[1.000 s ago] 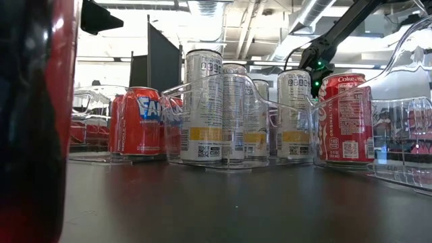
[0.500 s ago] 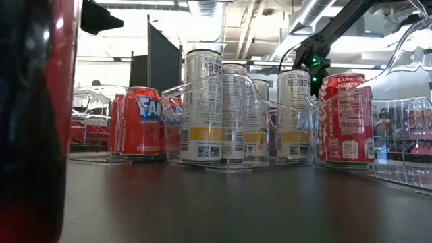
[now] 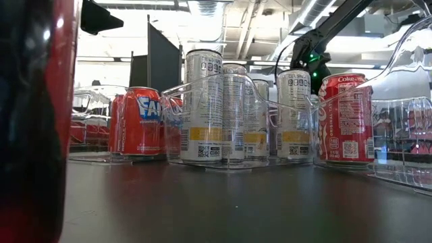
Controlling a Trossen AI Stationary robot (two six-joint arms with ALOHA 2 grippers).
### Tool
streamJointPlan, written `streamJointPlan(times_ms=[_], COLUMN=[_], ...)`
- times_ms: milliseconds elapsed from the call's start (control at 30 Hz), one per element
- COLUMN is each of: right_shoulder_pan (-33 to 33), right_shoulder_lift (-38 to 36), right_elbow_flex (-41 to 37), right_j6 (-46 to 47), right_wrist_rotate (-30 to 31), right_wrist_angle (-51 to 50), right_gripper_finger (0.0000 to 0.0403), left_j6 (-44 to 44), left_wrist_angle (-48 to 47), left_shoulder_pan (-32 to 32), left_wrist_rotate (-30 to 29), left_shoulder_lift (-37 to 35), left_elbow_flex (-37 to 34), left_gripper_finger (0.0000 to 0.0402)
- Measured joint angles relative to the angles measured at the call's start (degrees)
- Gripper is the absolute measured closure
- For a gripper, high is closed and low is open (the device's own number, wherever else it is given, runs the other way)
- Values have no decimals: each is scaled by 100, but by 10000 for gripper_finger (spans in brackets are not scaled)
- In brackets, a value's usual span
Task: Sort soda cans
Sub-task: Put the red soda can into the right transparent bin
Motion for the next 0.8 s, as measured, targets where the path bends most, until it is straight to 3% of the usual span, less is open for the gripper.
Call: streamJointPlan(times_ms=[333, 800], right_shoulder_pan=[495, 2071], right_shoulder_lift=[-782, -2140], right_elbow_flex=[11, 11], right_j6=[182, 698], right_wrist_rotate=[27, 202], right_wrist_angle=[-253, -1120], right_gripper_finger=[121, 122], left_j6=[-4, 4], left_wrist_angle=[-1, 0], left_shoulder_pan=[1, 2], left_wrist_rotate=[1, 1], left_shoulder_lift=[0, 0], left_elbow_flex=[0, 0], left_gripper_finger=[162, 162])
